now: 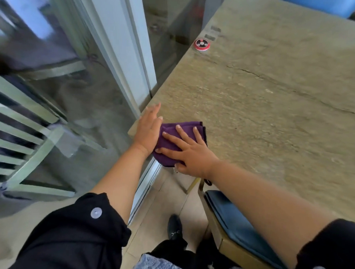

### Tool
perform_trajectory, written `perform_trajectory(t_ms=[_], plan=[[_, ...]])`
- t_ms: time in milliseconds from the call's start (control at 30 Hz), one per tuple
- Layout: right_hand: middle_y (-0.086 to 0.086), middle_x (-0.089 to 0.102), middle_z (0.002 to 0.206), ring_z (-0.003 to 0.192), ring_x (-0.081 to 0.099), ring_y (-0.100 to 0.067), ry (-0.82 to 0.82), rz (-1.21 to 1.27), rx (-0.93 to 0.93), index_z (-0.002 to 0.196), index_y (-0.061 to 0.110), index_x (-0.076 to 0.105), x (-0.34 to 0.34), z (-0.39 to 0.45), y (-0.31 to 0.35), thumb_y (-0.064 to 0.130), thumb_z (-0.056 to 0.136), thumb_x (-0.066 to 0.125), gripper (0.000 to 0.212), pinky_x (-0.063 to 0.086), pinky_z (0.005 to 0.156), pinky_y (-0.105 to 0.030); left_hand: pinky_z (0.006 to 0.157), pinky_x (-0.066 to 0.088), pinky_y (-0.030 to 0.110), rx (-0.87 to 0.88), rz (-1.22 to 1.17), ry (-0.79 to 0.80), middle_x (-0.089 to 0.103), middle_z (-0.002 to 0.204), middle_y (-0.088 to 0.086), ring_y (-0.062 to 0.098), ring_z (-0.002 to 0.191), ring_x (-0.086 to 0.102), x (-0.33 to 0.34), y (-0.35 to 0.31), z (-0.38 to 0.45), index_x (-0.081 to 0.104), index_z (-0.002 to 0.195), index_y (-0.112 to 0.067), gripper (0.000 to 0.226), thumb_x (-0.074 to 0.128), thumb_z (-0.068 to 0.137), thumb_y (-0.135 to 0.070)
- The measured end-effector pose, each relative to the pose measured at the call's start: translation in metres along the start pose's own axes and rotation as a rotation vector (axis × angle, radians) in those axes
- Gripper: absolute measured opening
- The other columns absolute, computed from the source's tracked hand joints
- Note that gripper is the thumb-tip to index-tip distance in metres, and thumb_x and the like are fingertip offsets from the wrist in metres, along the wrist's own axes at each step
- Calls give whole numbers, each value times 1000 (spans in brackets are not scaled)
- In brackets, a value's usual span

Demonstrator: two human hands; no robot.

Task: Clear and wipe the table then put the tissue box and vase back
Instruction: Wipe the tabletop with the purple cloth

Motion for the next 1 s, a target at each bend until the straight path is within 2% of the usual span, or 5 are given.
perform_trajectory(t_ms=[167, 400, 600, 800, 1000], plan=[[9, 0, 161, 142, -22, -20, -10, 100, -112, 131, 48, 48, 4, -51, -10, 30, 87, 49, 48, -13, 114, -57, 119, 9, 48, 122, 357, 1, 27, 157, 11, 25, 148, 14, 27, -15, -6, 31, 148, -19, 69, 14, 87, -45], [11, -18, 159, 144, -26, -24, 96, -63, -121, 146, 53, 0, 18, -119, -67, 60, 93, 25, 60, -18, 114, -51, 120, 0, 44, 205, 292, 111, 32, 154, -4, 15, 148, 13, 78, -59, -32, 42, 143, -22, 57, 25, 89, -32], [9, -21, 158, 144, -25, -31, 2, 52, 362, 139, 56, -15, 15, -121, -112, 71, 80, -4, 62, -6, 113, -65, 119, 2, 45, 190, 343, 84, 33, 154, -4, 15, 147, 17, 109, -72, -41, 42, 143, -23, 60, 22, 88, -35], [4, 1, 161, 145, -4, -41, -60, -74, -58, 146, 50, 6, 32, -176, -95, 61, 95, 13, 53, -4, 108, -67, 119, 6, 51, 260, 398, 74, 31, 155, -6, 14, 147, 16, 142, -91, -41, 42, 143, -24, 68, 14, 84, -44], [11, -11, 160, 147, -14, -30, -119, 52, 522, 143, 55, -5, 22, -181, -197, 68, 88, 6, 58, -1, 112, -67, 118, -6, 52, 238, 769, 101, 4, 161, -15, 9, 148, -4, 175, -95, -42, 12, 153, -31, 67, 1, 88, -46]])
Point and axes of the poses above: each hand's wrist, its own z-axis towards the middle knuckle, its own x-axis out of the palm, y = z × x, the point moved 6 cm from there along z, towards the middle knuckle
